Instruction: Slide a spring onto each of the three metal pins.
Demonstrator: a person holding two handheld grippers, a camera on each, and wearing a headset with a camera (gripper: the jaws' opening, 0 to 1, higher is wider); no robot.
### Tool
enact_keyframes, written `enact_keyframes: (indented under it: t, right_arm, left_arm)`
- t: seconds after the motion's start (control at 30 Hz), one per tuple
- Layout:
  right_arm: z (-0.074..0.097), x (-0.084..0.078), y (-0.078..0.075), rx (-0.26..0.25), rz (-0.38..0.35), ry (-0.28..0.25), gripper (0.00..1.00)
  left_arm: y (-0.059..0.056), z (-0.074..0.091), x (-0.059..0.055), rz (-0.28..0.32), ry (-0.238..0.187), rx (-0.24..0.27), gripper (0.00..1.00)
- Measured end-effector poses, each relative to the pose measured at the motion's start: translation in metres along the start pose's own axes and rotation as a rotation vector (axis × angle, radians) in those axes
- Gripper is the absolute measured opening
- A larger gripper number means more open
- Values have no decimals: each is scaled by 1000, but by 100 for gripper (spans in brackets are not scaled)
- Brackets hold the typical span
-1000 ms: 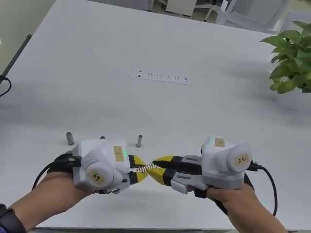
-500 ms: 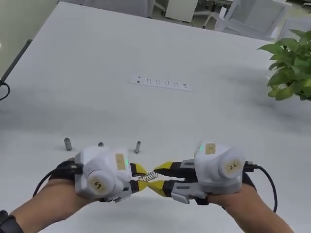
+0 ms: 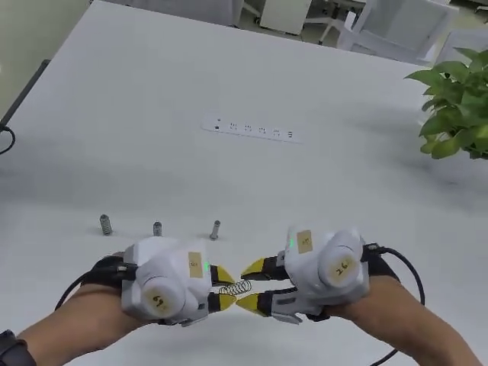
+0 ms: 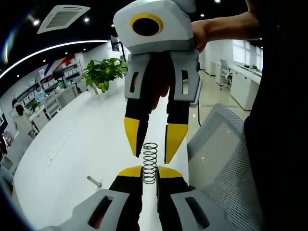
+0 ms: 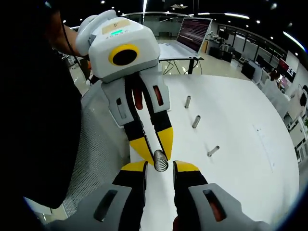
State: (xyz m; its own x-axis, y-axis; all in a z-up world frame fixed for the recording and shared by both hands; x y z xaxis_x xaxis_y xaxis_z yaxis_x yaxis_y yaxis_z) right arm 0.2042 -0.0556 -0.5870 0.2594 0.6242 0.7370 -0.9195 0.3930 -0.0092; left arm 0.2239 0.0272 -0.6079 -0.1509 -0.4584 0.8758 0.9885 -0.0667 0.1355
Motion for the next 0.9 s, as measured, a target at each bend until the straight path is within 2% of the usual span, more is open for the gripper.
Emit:
enact_keyframes:
  t: [0.27, 0.37, 0.43, 0.67, 0.9]
  right_arm:
    - [1, 0, 0, 24, 52, 28, 14]
    - [1, 2, 4, 45, 72, 19, 9]
    - [1, 2, 5, 43, 81, 17, 9]
    - [1, 0, 7, 48, 78, 21, 8]
    - [2, 1, 7, 32, 57, 2, 8]
  left_arm:
    - [-3, -1, 1, -18, 1, -21, 2]
    - [-4, -1, 2, -32, 4, -23, 2]
    - [-4, -1, 2, -33, 5, -28, 2]
    - [-7, -1, 1, -17, 6, -34, 3]
    - [-7, 1, 0, 10, -5, -15, 3]
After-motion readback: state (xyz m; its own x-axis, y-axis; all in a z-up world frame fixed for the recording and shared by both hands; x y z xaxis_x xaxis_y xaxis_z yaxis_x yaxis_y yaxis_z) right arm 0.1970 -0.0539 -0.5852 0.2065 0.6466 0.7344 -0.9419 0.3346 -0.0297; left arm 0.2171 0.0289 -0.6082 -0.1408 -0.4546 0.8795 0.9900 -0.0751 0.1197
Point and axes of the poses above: the centre of the closed fingertips' face, and the gripper's own axes: z roughly backward along the fingers, y roughly to its left, x roughly out of its top, the point moved 7 cm from there along z, roughly backward along the fingers, and after that the axes turned 7 degrees about -y, right-handed, at the moved point
